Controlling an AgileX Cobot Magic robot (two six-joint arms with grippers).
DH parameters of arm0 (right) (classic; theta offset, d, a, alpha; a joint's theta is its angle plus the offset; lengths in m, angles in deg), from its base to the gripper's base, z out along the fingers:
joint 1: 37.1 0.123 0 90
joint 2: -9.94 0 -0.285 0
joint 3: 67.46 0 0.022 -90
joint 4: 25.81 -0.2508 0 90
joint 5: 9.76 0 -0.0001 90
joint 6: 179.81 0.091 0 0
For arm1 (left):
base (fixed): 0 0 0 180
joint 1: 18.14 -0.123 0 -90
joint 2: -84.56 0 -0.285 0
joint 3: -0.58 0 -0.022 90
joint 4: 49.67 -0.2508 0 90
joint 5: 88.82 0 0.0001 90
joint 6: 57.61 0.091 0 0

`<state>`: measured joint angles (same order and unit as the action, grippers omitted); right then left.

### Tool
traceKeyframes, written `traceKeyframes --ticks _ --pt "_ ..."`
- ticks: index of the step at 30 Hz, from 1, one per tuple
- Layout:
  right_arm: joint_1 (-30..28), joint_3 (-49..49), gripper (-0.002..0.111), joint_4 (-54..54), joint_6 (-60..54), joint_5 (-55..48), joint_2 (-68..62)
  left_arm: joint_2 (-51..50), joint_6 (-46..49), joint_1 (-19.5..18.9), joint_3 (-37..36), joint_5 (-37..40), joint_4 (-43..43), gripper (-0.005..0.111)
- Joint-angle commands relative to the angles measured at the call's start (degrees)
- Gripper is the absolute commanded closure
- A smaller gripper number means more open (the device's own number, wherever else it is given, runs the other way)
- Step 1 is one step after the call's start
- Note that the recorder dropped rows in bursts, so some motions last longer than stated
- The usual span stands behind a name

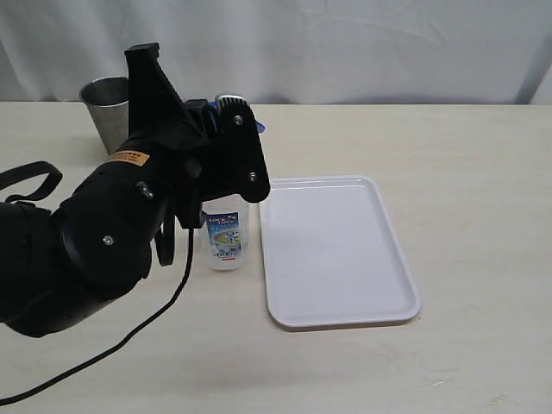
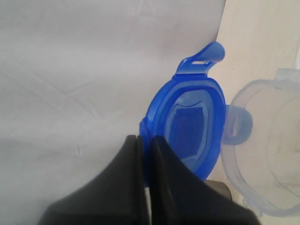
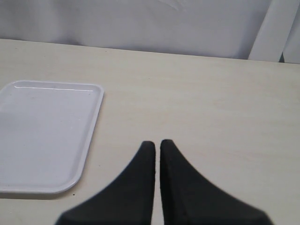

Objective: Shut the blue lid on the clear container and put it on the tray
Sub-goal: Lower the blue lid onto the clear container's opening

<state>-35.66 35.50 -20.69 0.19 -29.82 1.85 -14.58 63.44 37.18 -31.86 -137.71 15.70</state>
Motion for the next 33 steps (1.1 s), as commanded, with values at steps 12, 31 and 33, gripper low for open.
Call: traceKeyframes --ticks 12,31,33 --pt "0.0 -0.2 0.104 0.0 0.0 0.3 0.3 0.1 1.7 2.7 -0.2 -3.2 0.3 0.107" --pt "0.0 -0.2 0.104 0.0 0.0 0.3 0.3 0.1 1.7 5.7 -0.7 0.3 5.3 0.107" --pt "0.0 -0.2 0.104 0.0 0.0 0.3 0.3 0.1 1.7 5.7 -0.7 0.3 5.8 0.107"
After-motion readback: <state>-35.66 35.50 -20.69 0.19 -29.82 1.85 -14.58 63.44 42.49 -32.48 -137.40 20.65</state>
